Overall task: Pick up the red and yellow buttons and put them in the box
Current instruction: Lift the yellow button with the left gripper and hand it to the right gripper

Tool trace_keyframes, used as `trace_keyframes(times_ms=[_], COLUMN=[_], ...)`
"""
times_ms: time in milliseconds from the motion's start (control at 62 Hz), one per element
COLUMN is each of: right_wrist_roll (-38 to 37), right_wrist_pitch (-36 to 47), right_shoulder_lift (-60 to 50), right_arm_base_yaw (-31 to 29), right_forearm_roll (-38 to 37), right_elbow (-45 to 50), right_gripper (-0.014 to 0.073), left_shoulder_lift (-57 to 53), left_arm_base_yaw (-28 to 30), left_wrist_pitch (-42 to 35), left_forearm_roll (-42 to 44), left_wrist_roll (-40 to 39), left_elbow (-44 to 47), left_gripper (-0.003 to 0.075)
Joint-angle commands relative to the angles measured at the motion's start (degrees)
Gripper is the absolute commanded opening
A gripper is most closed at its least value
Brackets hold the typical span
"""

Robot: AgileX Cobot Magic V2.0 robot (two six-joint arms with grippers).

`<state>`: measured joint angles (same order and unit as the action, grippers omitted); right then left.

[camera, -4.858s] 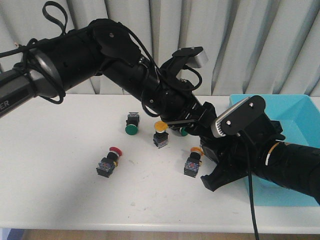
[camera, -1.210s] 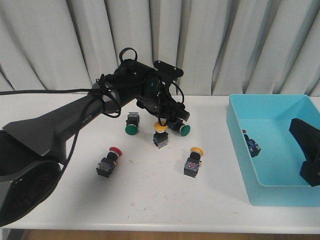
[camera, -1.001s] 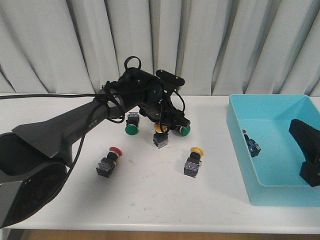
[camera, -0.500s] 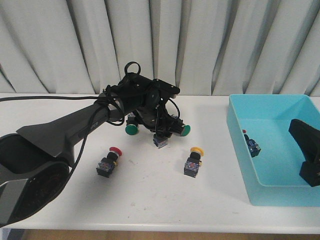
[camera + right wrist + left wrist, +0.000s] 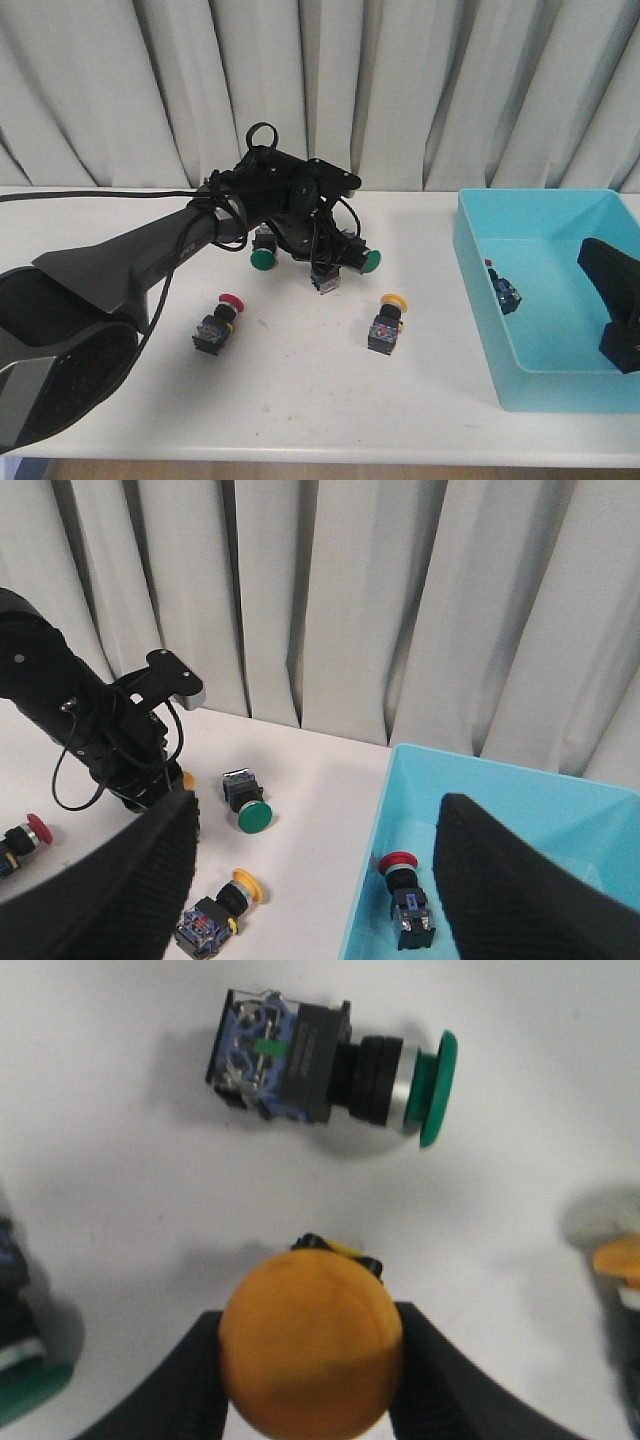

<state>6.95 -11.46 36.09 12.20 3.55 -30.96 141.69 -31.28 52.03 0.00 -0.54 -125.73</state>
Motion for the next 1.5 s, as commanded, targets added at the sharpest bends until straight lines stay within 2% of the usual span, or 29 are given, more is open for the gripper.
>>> trace_keyframes(times_ms=[0,226,436,613,742,952,1485], right_wrist_roll=[0.23,0.23,2.5,9.58,12.77,14.25,15.37], right_wrist_pitch=[4.01,3.62,4.88,6.67,11.46,17.35,20.43], right_shoulder_lift=[0.35,3.23,9.1,15.54,19.79,22.15,22.16], right_arm_base_yaw=[0.09,0.09,0.57,8.01,12.73,12.6,12.6], right_forearm_roll=[0.01,0.01,-0.04,-0.22,-0.22,-0.22,-0.22], right_elbow=[-1.56,-1.56,-1.56,-1.56,-1.56,-1.56,-1.75], right_gripper=[0.0499,0.0499,0.0499,0.0499,0.0499,0.0499,0.0499], left_shoulder_lift=[-4.08,-7.63,-15.78,-21.5,-24.59,-27.95,-28.56], left_arm_base_yaw=[0.14,0.14,0.14,0.14,-0.56,-1.87,-7.7], left_wrist_pitch=[-3.57,-1.99,4.56,7.34,9.45,14.88,12.53], left_forearm_roll=[-0.48,-4.99,-16.93,-28.95,-35.15,-36.32,-36.33], left_wrist_roll=[0.1,0.1,5.22,7.62,10.31,11.63,10.62], left_elbow=[-1.8,-1.8,-1.8,-1.8,-1.8,-1.8,-1.8], left_gripper=[-0.0008,-0.0008,-0.0008,-0.0007,-0.0007,-0.0006,-0.0001])
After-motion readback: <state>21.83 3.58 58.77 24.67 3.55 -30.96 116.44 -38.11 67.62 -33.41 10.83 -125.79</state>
